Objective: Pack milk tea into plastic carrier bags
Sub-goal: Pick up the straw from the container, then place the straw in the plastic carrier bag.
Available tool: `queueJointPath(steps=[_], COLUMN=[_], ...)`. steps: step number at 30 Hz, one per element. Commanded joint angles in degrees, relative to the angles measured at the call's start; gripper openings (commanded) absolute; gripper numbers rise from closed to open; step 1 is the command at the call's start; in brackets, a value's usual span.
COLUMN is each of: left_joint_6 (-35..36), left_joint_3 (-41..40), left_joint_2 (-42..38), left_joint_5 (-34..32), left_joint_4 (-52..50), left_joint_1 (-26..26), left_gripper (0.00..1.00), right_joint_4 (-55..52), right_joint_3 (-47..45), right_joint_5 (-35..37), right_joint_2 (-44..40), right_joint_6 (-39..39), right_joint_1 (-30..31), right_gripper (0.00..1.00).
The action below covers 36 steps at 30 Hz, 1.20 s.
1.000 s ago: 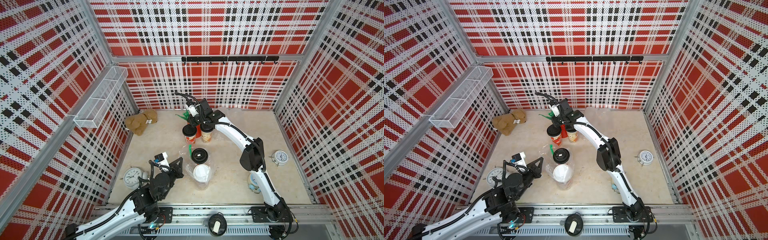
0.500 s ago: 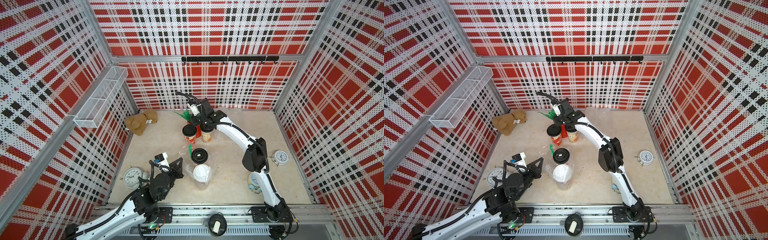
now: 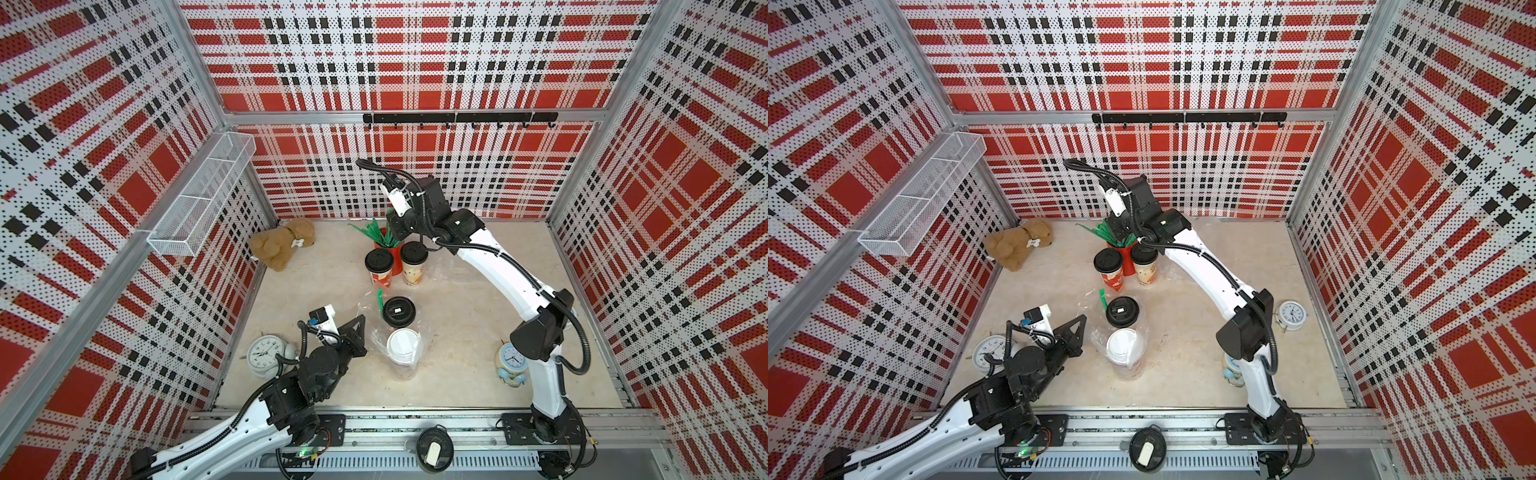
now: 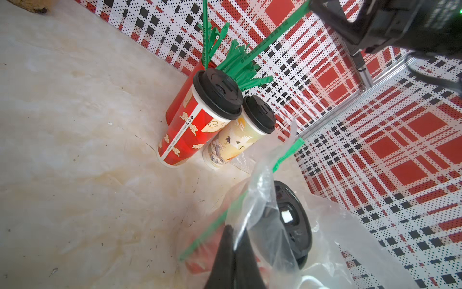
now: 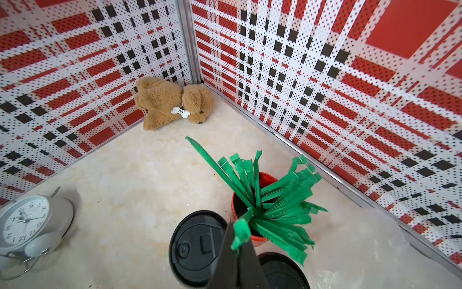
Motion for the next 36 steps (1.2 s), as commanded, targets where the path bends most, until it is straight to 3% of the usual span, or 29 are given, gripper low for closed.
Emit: queueJointPath(steps=[1,9,13,23,36], left_joint_6=[1.51,3.62,4.56,8.81,10.41], left_joint_3=[-0.02,1.06,1.83,5.09,5.72], left_joint_2=[-0.91,-1.35,-1.46,-2.84,-1.97], left_joint_5=[-0.92,0.03,1.06,3.25,6.03], left_joint_4=[-0.46,-0.79,-1.51,-6.28,-5.92], left_joint_1=[0.29,0.34,0.30,0.03,-0.46], left_gripper=[0.00,0.00,0.00,0.00,0.00], right_joint_4=[-2.63,-9.10,-14.93,-27.83,-27.34], right_joint_3=[-0.32,-3.50,-3.25,-4.94,-15.78], right_joint_5=[-1.75,-6.82,-7.75,-10.36,-14.45], right_joint_2=[-6.33,-19.03,-23.10,-26.53,-31.01], right_joint_6=[-2.60,-2.48,-1.65,3.24,8.19], right_joint_1=[0.94,4.32,9.04,18.50,20.32], right_gripper=[0.00,0.00,0.00,0.00,0.00])
